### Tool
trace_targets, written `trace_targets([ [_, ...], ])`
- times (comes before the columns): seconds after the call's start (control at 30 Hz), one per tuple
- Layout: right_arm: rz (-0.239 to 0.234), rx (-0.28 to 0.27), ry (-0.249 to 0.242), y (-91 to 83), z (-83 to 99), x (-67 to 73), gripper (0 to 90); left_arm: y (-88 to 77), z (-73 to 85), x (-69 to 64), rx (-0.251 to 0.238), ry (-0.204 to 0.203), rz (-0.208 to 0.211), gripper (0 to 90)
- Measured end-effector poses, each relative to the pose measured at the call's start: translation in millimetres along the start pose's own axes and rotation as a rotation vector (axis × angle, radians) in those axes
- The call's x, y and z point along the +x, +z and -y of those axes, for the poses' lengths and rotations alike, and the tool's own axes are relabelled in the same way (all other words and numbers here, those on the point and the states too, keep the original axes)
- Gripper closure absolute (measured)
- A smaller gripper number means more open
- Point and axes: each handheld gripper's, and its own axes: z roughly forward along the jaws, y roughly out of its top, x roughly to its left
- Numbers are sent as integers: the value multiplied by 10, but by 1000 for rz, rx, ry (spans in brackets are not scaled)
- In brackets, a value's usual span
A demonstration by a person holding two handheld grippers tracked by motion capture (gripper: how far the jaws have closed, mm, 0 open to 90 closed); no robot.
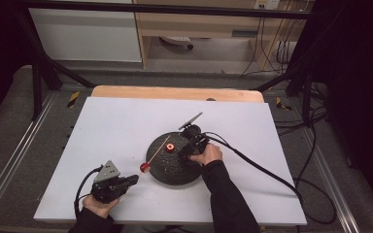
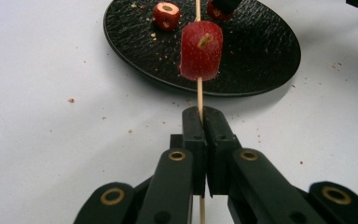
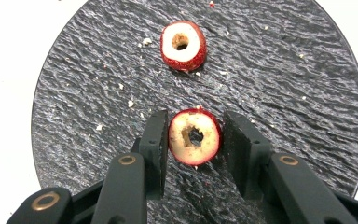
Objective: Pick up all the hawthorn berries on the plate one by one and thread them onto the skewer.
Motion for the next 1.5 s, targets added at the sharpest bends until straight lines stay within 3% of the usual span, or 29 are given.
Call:
trace_targets([
  [0.3, -20, -57, -5, -98, 25, 40, 624, -2, 0, -4, -3, -1, -1, 880],
  [0.53, -65, -128, 1, -177, 51, 106, 624, -7, 0, -6, -7, -1, 0, 880],
  [0.7, -109, -210, 13, -235, 103, 121, 624, -15, -1, -3, -9, 0, -2, 880],
  [0.97, -144, -328, 30, -284, 233, 135, 624, -21, -2, -10, -16, 0, -3, 881],
  [1.1, -189, -404, 54, -313, 311, 124, 624, -24, -2, -10, -19, -1, -2, 880],
  [1.5, -257, -612, 106, -369, 501, 135, 623, -26, -2, -24, -21, 4, -3, 880],
])
